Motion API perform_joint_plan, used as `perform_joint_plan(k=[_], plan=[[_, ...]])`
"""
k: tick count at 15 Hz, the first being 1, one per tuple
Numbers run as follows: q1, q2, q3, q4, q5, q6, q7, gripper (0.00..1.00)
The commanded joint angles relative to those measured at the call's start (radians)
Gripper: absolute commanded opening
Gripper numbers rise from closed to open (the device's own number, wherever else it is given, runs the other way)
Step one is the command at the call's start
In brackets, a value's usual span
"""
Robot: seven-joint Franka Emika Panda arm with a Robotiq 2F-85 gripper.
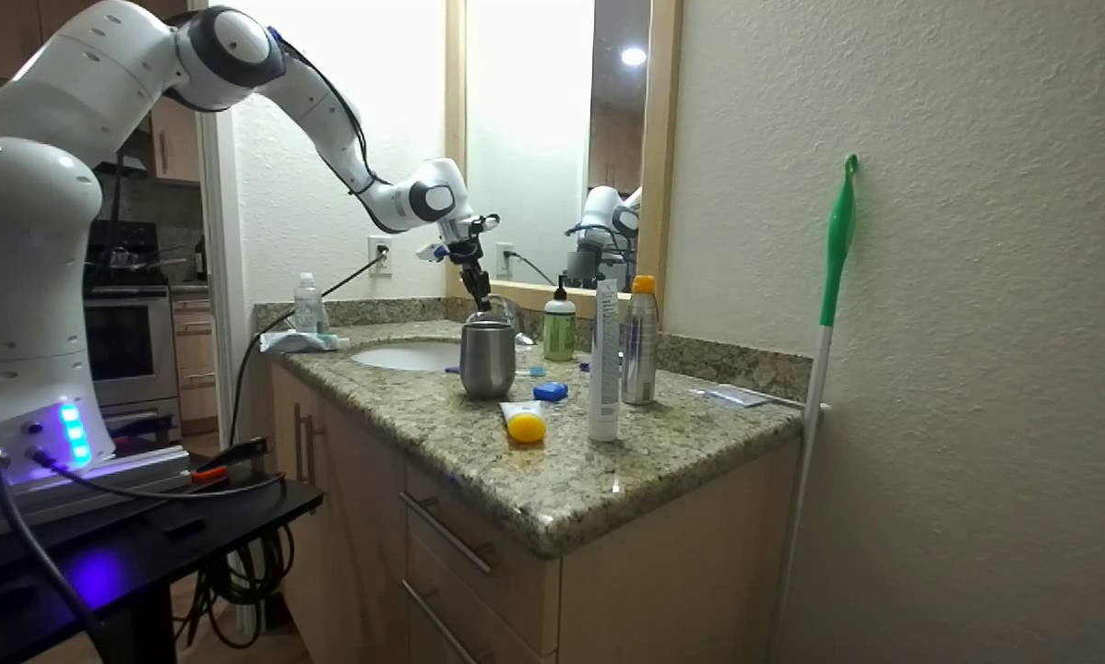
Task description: Open the tap
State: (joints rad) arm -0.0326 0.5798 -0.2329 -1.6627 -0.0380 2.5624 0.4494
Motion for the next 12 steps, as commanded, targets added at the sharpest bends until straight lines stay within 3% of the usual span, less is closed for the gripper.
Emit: perform_joint_plan(k=[1, 4, 9, 10, 11, 12], plan=[[0.026, -0.012, -0.055, -0.012, -0.056, 0.06, 0.026, 0.04], [0.064, -0.029, -0.106, -0.033, -0.116, 0.116, 0.084, 0.03], [0.124, -0.115, -0.199, -0.124, -0.176, 0.307, 0.176, 0.0], [0.134, -0.14, -0.202, -0.161, -0.162, 0.326, 0.187, 0.07], [0.13, -0.177, -0.183, -0.2, -0.142, 0.327, 0.165, 0.27], [0.106, -0.249, -0.122, -0.26, -0.102, 0.258, 0.1, 0.33]])
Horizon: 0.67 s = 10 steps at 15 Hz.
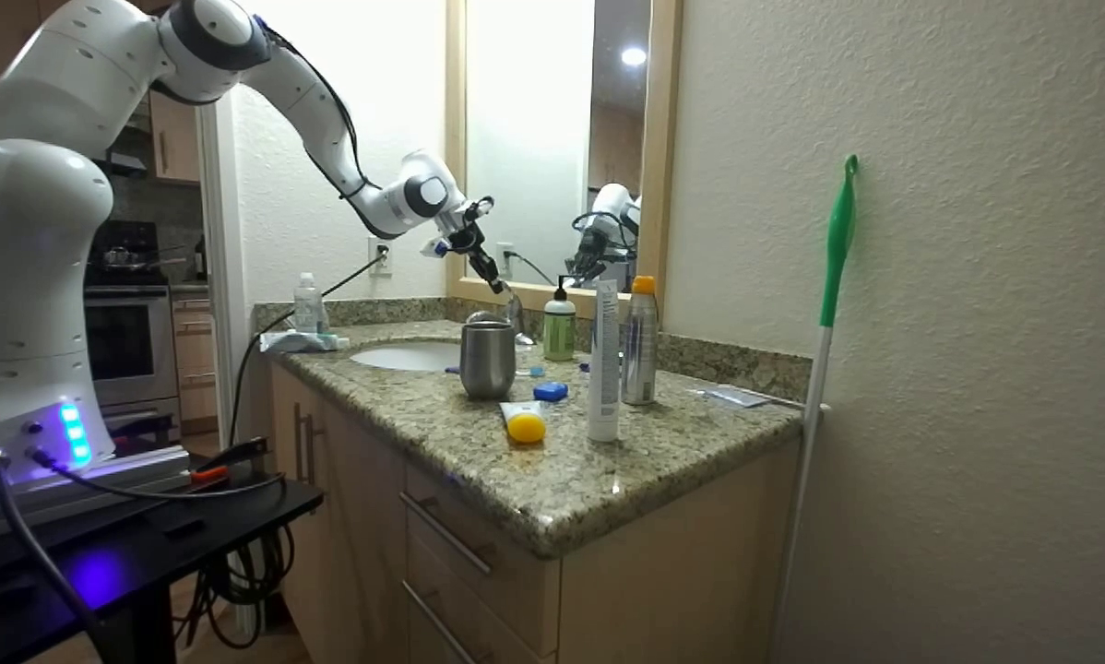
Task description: Open the tap
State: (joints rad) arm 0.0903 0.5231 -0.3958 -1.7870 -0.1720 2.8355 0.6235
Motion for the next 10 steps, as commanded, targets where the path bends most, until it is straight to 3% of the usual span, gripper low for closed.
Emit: perform_joint_plan(k=[1, 8, 9, 10], plan=[[-0.027, -0.228, 0.071, -0.155, 0.049, -0.089, -0.116, 0.39], [-0.046, -0.63, 0.231, -0.304, 0.047, -0.616, -0.332, 0.89], [-0.07, -0.508, 0.233, -0.215, 0.052, -0.538, -0.27, 0.95], [-0.073, -0.551, 0.251, -0.228, 0.055, -0.568, -0.273, 0.78]])
